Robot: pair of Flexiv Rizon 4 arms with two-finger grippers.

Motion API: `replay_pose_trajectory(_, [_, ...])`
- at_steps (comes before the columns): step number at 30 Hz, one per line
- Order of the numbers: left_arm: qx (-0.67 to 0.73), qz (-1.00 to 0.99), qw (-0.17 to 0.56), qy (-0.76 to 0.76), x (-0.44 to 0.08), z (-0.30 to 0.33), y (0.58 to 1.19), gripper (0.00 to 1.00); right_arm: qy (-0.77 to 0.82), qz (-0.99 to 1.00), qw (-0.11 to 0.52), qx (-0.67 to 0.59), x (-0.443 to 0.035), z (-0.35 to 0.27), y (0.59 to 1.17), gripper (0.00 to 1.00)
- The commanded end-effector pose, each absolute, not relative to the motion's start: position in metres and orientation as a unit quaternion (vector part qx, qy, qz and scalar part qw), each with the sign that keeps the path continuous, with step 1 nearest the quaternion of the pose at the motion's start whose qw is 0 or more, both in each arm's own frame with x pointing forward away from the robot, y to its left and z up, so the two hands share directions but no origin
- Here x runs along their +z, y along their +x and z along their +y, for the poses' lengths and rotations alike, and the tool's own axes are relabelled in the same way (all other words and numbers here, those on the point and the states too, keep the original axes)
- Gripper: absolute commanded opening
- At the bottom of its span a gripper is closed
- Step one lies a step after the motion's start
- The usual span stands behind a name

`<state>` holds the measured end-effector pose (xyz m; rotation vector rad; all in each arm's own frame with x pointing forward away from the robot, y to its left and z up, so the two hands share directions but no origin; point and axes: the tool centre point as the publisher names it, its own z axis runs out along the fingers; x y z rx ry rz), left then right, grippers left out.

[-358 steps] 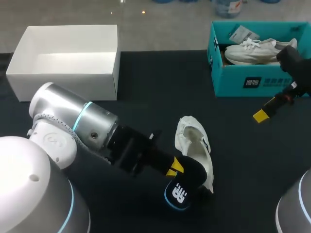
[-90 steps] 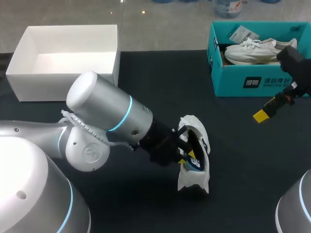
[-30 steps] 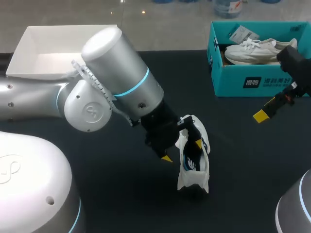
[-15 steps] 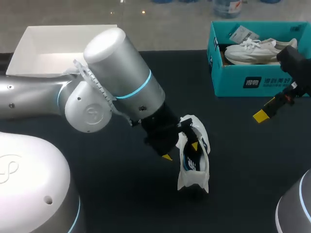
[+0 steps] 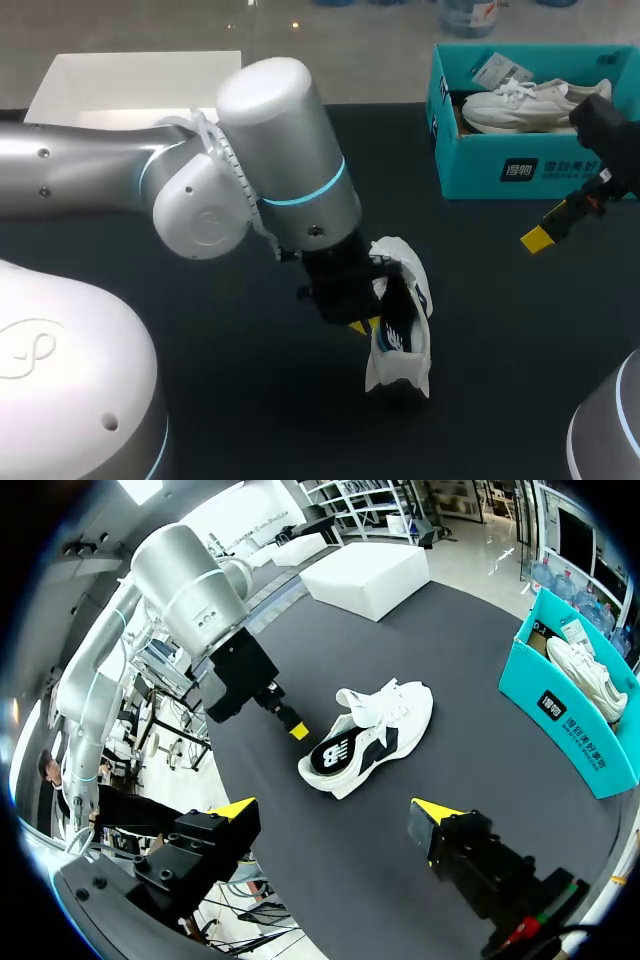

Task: Take the shoe out of the shoebox, open the shoe tongue, remove and reinsert the insole, then place the shoe into the shoebox

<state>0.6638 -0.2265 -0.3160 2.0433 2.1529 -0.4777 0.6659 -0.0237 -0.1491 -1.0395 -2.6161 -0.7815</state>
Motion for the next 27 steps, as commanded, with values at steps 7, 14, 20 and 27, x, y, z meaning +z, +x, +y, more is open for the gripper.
replay_pose_trajectory(7, [-0.149, 0.721, 0.058, 0.674, -0.344, -0.240, 0.662, 0.00, -0.354, -0.890, 0.111, -0.264, -0.150, -0.022, 0.668, 1.00])
replay_pose_trajectory(14, [-0.127, 0.720, 0.065, 0.679, -0.353, -0.248, 0.664, 0.00, -0.354, -0.890, 0.111, -0.264, -0.150, -0.022, 0.668, 1.00])
replay_pose_trajectory(20, [-0.116, 0.721, 0.061, 0.680, -0.362, -0.249, 0.665, 0.00, -0.354, -0.890, 0.111, -0.264, -0.150, -0.022, 0.668, 1.00])
replay_pose_trajectory(27, [-0.109, 0.720, 0.074, 0.681, -0.347, -0.251, 0.674, 0.00, -0.354, -0.890, 0.111, -0.264, -0.150, -0.022, 0.668, 1.00])
